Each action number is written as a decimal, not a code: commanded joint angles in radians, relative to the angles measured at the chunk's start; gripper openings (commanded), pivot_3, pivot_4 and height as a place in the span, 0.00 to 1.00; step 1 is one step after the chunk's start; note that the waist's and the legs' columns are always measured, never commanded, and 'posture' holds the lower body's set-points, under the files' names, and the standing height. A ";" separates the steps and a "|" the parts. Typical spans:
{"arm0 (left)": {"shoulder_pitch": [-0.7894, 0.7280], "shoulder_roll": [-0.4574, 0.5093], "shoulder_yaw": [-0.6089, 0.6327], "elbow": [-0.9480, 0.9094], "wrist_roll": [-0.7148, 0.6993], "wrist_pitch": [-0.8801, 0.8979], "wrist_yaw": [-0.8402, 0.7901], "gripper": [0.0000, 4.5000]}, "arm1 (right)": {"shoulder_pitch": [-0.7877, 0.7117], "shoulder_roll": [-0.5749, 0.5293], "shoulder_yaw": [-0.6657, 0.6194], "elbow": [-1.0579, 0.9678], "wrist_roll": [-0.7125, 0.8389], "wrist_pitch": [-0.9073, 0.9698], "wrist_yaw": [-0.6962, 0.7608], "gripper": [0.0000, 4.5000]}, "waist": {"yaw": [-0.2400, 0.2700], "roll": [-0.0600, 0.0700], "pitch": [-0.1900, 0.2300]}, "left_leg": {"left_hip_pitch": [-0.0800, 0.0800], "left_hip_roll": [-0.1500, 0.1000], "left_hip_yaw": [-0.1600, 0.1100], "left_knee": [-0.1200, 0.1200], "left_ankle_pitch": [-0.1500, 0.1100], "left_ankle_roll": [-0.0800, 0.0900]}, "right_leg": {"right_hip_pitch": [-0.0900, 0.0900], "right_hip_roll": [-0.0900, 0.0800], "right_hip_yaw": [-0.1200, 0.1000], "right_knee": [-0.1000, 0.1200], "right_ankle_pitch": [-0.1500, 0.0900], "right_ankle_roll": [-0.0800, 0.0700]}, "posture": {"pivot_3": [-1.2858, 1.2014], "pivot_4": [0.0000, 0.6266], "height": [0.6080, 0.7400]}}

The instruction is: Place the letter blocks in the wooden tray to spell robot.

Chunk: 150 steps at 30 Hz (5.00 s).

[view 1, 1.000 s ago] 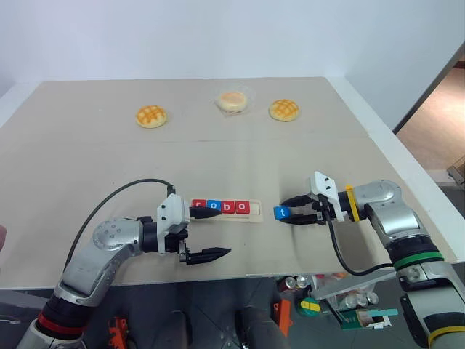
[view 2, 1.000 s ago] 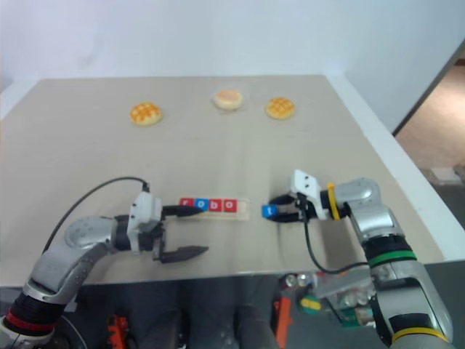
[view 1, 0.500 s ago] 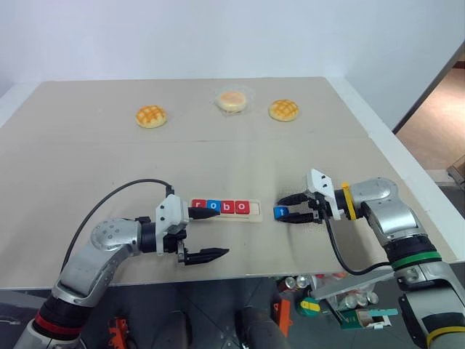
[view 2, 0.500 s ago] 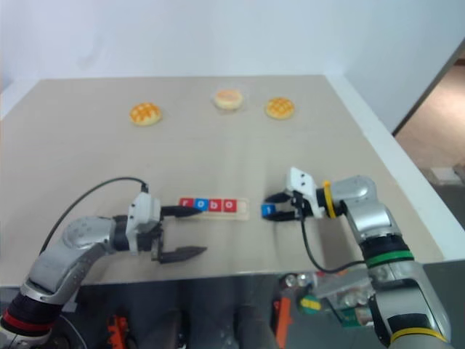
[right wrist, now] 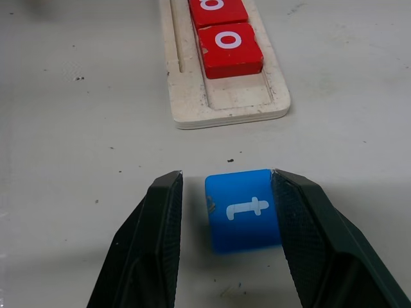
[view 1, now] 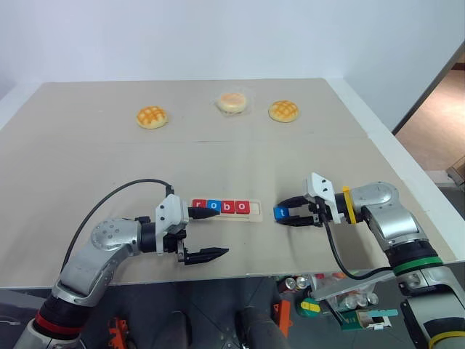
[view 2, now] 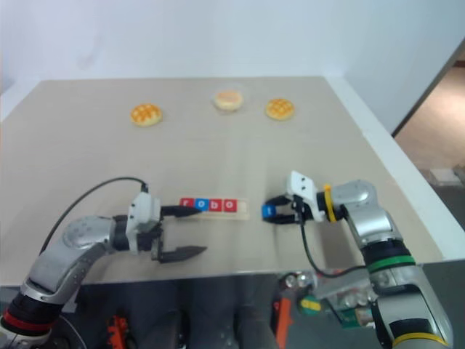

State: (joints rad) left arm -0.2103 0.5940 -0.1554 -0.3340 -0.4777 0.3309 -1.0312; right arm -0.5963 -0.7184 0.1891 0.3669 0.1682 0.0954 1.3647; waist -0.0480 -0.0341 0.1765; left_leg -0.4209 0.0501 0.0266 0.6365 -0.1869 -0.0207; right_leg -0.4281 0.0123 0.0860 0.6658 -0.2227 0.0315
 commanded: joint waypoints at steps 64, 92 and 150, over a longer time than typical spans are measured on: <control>-0.004 0.010 0.018 -0.010 0.009 -0.021 -0.012 1.00 | 0.101 -0.029 -0.048 -0.188 0.046 0.160 -0.120 0.49 | 0.000 0.000 0.000 | 0.001 0.000 0.000 0.000 0.000 0.000 | 0.001 0.000 0.000 0.000 -0.001 -0.001 | 0.52 0.24 1.00; -0.006 0.006 0.013 0.004 0.020 -0.033 -0.014 1.00 | 0.156 -0.017 -0.049 -0.242 0.075 0.205 -0.159 0.31 | 0.000 0.000 0.000 | 0.002 0.000 0.000 0.001 0.000 0.000 | 0.002 0.000 0.000 0.000 -0.001 -0.002 | 0.52 0.24 1.00; 0.033 -0.058 0.070 -0.021 -0.012 0.005 0.124 1.00 | -0.210 0.157 0.124 0.068 -0.111 0.110 -0.008 0.29 | 0.000 0.000 0.000 | 0.001 0.000 -0.001 0.000 0.000 0.000 | 0.001 0.000 -0.001 0.000 0.000 0.001 | 0.52 0.24 1.00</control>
State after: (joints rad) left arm -0.1806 0.5276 -0.0994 -0.3160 -0.4900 0.3530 -0.9053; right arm -0.7901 -0.5647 0.3162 0.4365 0.0605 0.2109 1.3487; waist -0.0485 -0.0339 0.1767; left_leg -0.4201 0.0501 0.0258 0.6366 -0.1869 -0.0208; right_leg -0.4267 0.0123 0.0852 0.6657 -0.2228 0.0320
